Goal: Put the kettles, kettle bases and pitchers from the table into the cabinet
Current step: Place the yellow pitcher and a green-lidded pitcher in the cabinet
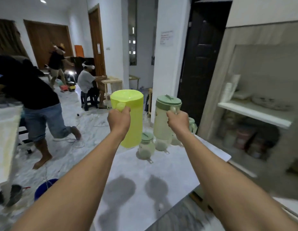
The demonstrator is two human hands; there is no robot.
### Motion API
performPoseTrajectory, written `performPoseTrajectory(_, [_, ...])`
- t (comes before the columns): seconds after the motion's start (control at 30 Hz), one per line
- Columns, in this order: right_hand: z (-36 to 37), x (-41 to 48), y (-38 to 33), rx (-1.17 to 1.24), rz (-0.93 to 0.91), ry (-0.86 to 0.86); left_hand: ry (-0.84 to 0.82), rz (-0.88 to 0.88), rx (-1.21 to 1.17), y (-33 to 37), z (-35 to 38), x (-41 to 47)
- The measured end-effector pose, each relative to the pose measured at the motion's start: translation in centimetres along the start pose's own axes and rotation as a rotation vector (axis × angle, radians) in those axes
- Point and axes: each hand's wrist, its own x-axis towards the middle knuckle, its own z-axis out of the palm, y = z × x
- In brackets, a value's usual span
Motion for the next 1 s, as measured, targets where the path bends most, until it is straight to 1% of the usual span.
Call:
performPoseTrajectory(0.13, [-6.2,-0.7,-1.3,-0.042,-0.013,0.104,-0.095,0.031,-0.016,2.4,3.1,-2.6])
performPoseTrajectory(0.37, [-18.6,-3.1,-2.1,-0.117,-0.033,0.324,-0.302,0.053,-0.135,7.2,10.2,-9.5])
performPoseTrajectory(0.67, [-35.9,-5.0,-1.8,-0.172,0.010,0.617,-0.527,0.089,-0.216,13.6,21.2,-20.2])
performPoseTrajectory(0.87, [-46.6,-6.3,-1.5,-0.211,0.026,0.748,-0.671,0.158,-0.294,17.3,28.0,-28.0])
performPoseTrajectory(1.0, [-53.4,-7.0,-1.0,-0.230,0.019,0.789,-0.714,0.143,-0.334,19.5,32.2,-32.6])
